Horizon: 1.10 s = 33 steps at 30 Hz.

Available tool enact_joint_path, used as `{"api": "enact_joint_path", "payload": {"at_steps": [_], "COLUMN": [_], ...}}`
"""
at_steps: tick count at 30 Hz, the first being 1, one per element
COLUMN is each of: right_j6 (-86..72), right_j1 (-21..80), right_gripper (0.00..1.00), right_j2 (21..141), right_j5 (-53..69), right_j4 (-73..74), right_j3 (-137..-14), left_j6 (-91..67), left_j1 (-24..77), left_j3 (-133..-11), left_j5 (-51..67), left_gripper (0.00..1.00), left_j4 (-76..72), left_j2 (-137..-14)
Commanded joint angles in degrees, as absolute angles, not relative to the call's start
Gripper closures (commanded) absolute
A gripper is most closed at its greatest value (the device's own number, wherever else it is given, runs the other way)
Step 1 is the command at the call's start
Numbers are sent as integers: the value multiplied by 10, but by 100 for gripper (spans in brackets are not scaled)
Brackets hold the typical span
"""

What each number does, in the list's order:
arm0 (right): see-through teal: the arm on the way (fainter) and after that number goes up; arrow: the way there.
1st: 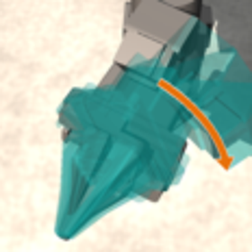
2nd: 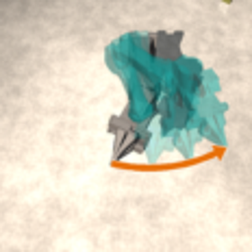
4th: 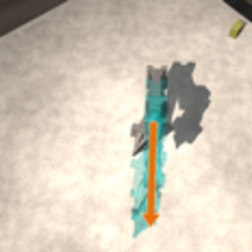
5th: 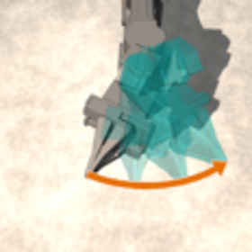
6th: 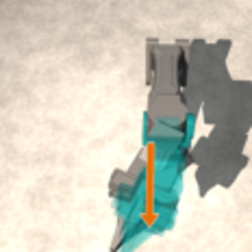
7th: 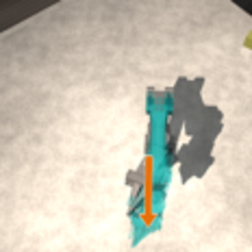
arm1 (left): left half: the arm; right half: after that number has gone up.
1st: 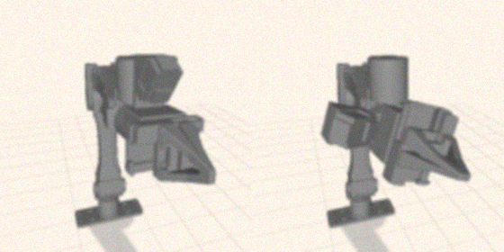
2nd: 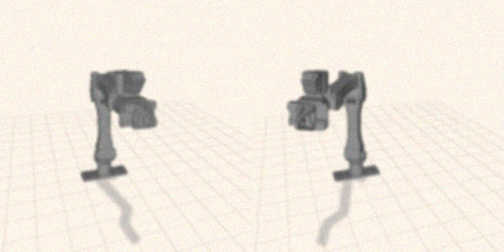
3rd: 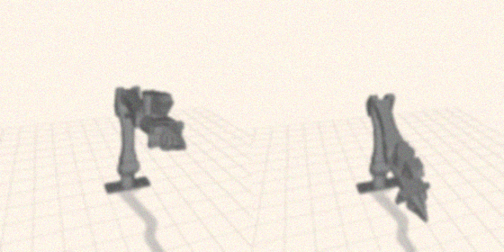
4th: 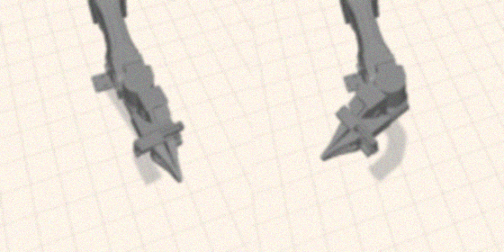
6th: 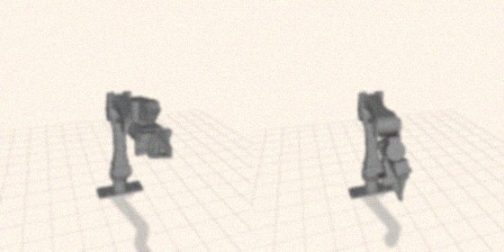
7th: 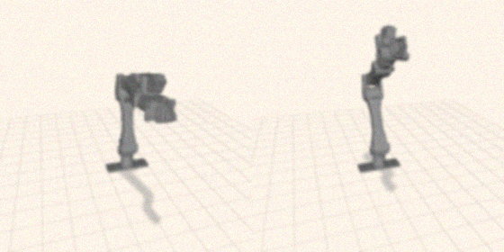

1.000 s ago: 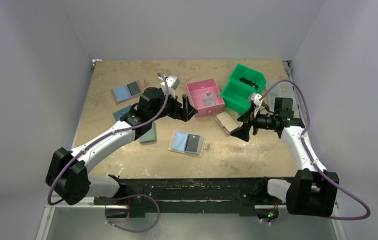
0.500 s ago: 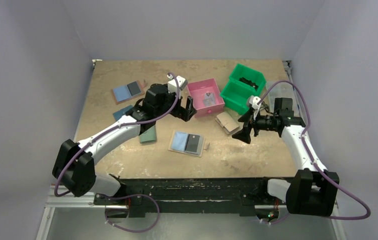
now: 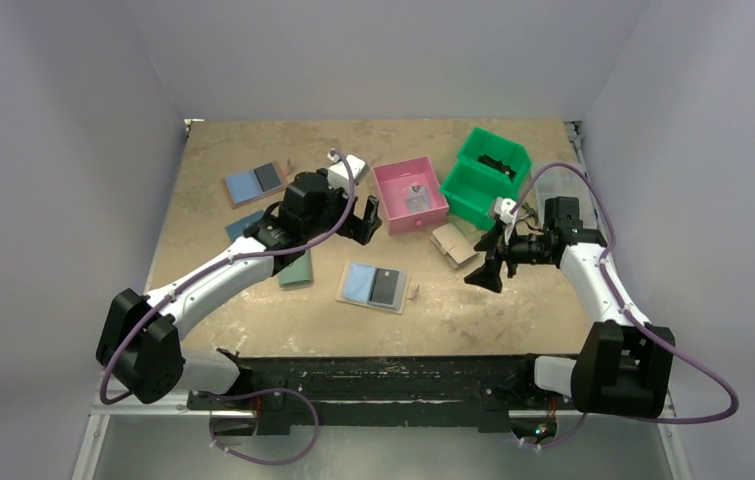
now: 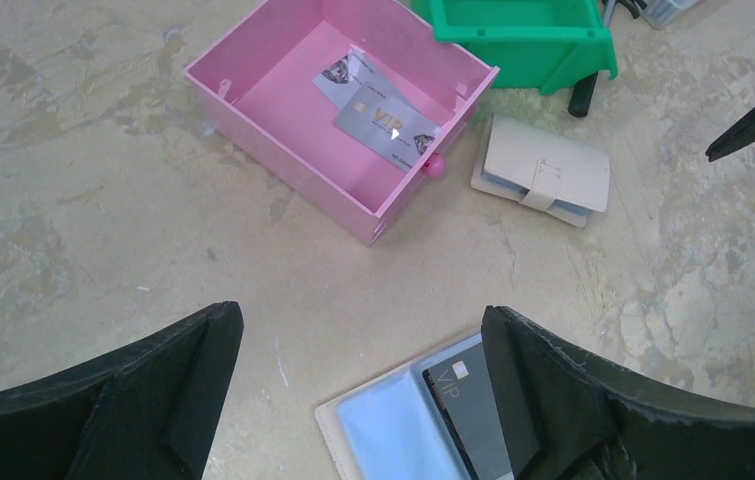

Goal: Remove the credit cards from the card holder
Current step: Remove the credit card from the card holder.

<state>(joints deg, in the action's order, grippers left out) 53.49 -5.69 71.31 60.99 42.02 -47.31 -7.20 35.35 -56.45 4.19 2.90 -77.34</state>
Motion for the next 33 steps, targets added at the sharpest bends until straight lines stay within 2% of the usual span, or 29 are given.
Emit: {"api": "enact_joint_path", "payload": {"at_steps": [1,33], "right_j6": [559,531], "right_j1": [-59,-60], "right_gripper": [1,1], "right_j2": [710,699], "right_j5": [616,626], "right_j4": [432,412], "right_j3": [-500,-490], "left_j6": [-62,-67], "left_j1": [352,352], "left_j3": [-575,-589], "left_j5": [30,30], "left_gripper": [3,3], "left_j4": [35,58], "left_j2": [-769,-760]}}
